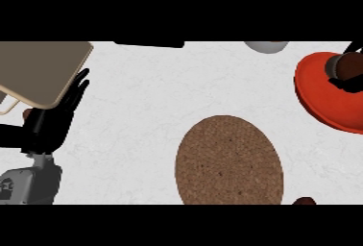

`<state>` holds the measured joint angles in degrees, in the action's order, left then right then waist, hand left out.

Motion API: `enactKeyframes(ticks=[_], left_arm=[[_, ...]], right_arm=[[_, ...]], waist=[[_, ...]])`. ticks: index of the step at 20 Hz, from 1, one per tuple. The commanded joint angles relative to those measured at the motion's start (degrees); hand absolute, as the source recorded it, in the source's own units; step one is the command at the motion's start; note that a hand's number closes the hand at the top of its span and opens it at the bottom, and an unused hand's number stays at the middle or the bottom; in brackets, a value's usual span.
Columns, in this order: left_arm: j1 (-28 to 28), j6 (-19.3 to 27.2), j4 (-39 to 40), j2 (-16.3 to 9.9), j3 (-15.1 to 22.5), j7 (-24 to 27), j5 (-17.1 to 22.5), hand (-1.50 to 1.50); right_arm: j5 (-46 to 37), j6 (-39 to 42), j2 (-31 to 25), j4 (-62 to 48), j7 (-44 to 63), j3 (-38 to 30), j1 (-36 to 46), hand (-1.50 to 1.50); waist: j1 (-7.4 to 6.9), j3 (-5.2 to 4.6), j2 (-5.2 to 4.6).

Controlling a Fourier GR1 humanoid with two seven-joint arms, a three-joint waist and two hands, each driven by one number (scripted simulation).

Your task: Pick the cupcake from the placemat and place it in the bowl

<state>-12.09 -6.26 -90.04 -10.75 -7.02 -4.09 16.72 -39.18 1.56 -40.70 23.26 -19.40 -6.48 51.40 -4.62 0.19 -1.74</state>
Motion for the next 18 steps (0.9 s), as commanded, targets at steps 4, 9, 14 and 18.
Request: enactKeyframes(ticks=[4,9,14,18], left_arm=[[0.93,-1.32,0.91,0.61,0.85,2.32,-0.57,0.00],[1.57,-1.40,0.47,0.20,-0.32,2.41,0.24,0.00],[1.15,-0.79,0.51,0.50,0.00,0.72,0.42,0.00],[0.12,-0.49,0.59,-0.14,-0.81,0.68,0.40,0.00]], right_arm=[[-1.10,7.68,1.12,-10.42,-3.90,0.71,2.35,-1.50],[4.47,8.99,1.58,-12.03,-10.81,-5.07,4.36,-1.50],[16.28,11.73,1.14,-14.33,-10.21,-17.04,7.72,-1.50],[20.56,14.75,-3.14,-16.29,-10.44,-21.71,7.03,-1.50]], waist=[[-0.39,0.09,-0.42],[-0.58,0.18,-0.42],[0.06,0.23,-0.17],[0.61,0.20,-0.31]])
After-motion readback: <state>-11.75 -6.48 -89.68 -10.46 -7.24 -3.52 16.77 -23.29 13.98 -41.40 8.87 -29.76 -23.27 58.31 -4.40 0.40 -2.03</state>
